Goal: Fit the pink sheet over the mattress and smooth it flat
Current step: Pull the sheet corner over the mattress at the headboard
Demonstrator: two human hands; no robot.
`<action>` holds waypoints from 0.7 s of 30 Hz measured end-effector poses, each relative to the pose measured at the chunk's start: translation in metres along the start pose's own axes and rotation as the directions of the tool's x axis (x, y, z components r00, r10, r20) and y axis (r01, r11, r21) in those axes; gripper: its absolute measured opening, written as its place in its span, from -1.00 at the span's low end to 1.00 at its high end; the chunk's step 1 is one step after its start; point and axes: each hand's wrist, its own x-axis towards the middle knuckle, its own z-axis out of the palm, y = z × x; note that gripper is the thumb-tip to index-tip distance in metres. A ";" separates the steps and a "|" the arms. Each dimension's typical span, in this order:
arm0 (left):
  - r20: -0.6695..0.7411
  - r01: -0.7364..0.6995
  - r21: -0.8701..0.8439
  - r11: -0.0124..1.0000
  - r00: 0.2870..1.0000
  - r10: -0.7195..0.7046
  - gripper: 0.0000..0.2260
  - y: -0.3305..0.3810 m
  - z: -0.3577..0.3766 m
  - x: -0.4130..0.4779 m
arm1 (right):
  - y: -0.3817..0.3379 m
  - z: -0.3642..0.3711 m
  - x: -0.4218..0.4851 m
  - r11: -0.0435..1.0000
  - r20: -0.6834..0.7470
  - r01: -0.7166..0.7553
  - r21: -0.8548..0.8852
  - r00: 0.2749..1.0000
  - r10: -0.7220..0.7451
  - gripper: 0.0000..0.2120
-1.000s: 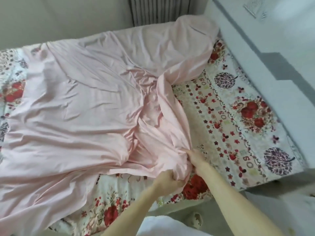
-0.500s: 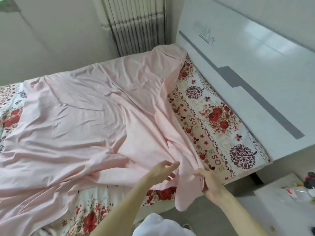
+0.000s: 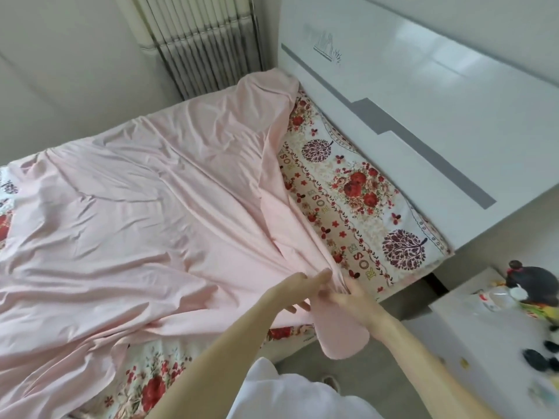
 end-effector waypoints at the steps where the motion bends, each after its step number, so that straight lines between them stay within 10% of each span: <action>1: -0.032 -0.010 0.003 1.000 0.999 0.010 -0.36 0.004 0.000 0.002 | 0.001 -0.004 -0.004 1.000 0.009 0.017 -0.019 1.000 -0.017 -0.79; 8: -0.103 -0.137 -0.016 0.990 0.986 0.135 -0.67 0.004 -0.009 0.014 | 0.029 -0.043 -0.022 0.824 0.084 -0.141 0.548 0.990 0.114 -0.69; 13: -0.015 -0.138 0.022 0.990 0.990 0.138 -0.66 0.001 -0.005 0.013 | 0.042 -0.052 -0.017 0.848 0.099 -0.317 0.426 0.947 0.304 -0.54; 21: -0.087 -0.105 0.095 0.990 0.990 0.113 -0.67 -0.014 -0.012 0.011 | 0.015 -0.075 -0.011 0.585 -0.257 0.118 0.802 0.953 0.161 -0.67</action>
